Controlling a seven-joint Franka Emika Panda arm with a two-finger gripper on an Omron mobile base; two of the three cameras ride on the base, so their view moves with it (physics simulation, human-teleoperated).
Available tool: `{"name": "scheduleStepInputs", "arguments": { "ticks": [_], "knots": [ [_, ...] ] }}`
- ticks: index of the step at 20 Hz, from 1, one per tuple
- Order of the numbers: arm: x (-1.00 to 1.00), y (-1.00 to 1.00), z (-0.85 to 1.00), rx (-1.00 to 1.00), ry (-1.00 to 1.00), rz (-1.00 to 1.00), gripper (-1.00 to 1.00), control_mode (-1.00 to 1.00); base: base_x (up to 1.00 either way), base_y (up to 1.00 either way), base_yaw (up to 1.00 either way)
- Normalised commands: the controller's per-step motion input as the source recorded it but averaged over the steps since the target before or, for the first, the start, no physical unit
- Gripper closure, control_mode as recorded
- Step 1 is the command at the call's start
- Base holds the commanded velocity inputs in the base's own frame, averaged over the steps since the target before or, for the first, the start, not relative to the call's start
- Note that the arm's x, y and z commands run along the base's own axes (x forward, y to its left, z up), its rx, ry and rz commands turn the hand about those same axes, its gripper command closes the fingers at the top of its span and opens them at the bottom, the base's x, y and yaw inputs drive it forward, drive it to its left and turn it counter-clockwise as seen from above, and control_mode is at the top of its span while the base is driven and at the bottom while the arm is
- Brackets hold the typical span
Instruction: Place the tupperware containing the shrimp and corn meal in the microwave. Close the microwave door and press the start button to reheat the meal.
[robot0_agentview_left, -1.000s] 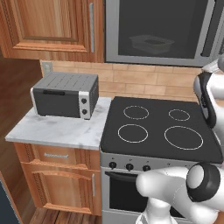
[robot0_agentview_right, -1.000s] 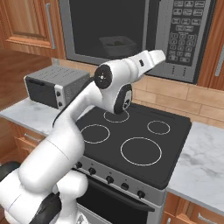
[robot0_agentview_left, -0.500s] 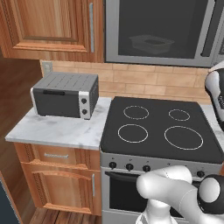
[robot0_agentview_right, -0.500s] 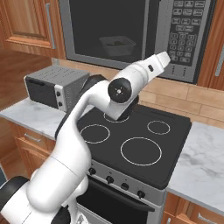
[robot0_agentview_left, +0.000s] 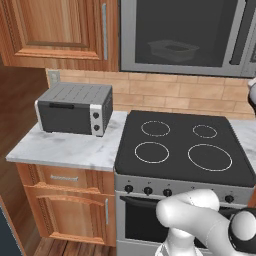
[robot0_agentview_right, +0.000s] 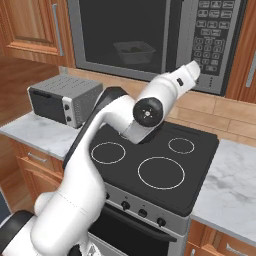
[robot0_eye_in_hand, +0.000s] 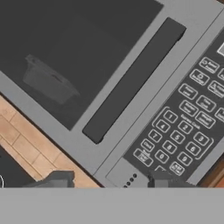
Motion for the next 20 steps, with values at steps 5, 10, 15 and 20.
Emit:
{"name": "scheduleStepInputs", "arguments": {
  "ticks": [5,10,15,20],
  "knots": [
    [-0.01,0.00,0.00,0.00,-0.16,0.03,1.00,-1.00,0.00,0.00,0.00],
    [0.00,-0.05,0.01,0.00,-0.13,0.04,1.00,-1.00,0.00,0.00,0.00],
    [-0.01,-0.33,0.00,0.00,-0.03,0.01,1.00,-1.00,0.00,0.00,0.00],
    [0.00,-0.19,0.00,0.00,0.00,0.01,1.00,-1.00,0.00,0.00,0.00]
  ]
}}
